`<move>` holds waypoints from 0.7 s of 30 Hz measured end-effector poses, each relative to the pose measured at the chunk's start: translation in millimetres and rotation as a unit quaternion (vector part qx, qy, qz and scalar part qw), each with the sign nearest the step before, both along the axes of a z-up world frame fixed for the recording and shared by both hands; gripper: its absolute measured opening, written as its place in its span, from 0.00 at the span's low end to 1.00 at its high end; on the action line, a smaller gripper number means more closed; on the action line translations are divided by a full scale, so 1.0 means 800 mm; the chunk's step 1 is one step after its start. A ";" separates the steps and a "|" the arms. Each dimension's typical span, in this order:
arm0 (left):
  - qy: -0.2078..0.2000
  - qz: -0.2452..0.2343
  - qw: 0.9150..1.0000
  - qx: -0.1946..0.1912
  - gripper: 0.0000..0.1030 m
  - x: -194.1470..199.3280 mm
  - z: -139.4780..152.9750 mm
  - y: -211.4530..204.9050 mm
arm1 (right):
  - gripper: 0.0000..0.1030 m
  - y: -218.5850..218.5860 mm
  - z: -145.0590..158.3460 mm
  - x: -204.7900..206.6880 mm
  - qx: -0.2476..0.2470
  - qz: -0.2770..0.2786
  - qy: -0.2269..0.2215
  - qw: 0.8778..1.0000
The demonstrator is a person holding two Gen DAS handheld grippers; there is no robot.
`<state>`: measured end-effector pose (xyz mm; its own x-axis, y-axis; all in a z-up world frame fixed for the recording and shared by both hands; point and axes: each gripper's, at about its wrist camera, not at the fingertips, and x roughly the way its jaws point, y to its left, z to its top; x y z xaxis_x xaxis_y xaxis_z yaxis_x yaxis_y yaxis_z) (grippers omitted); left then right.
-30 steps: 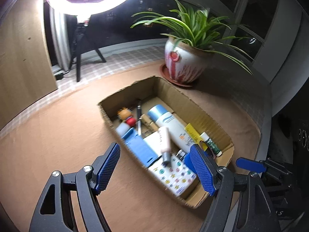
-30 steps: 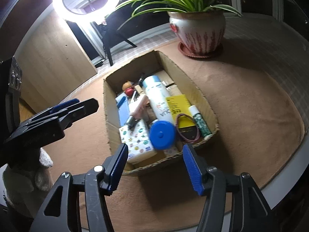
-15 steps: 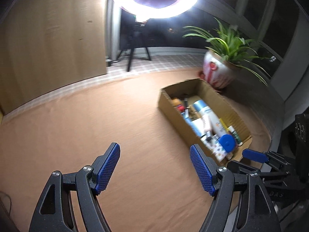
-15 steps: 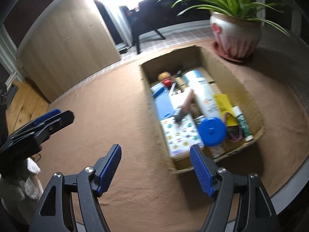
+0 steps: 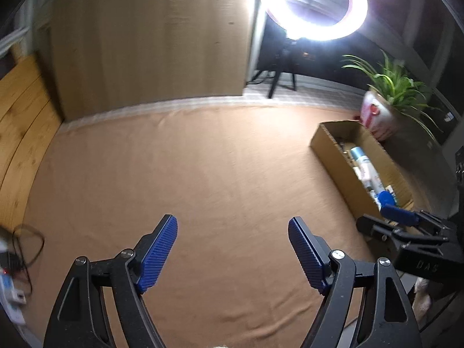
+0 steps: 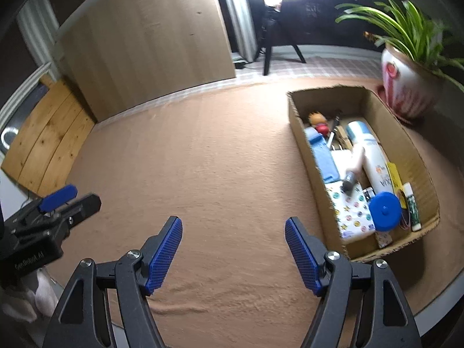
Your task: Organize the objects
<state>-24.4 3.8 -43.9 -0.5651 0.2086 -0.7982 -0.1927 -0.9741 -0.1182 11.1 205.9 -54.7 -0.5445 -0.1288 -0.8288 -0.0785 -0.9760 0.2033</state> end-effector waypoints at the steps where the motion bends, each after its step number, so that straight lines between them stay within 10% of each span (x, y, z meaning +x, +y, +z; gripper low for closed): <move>1: -0.002 0.007 1.000 0.000 0.79 0.004 -0.002 -0.006 | 0.68 -0.007 0.001 0.000 0.004 0.005 0.003 1.000; 21: -0.034 0.065 0.997 -0.014 0.80 0.041 -0.037 -0.063 | 0.68 -0.070 0.007 0.013 0.035 0.048 0.040 0.997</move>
<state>8.2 -46.4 -73.6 -0.5299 0.1136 -0.8404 -0.0569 -0.9935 -0.0985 21.1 149.7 -49.5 -0.5979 -0.1269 -0.7914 0.0293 -0.9902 0.1366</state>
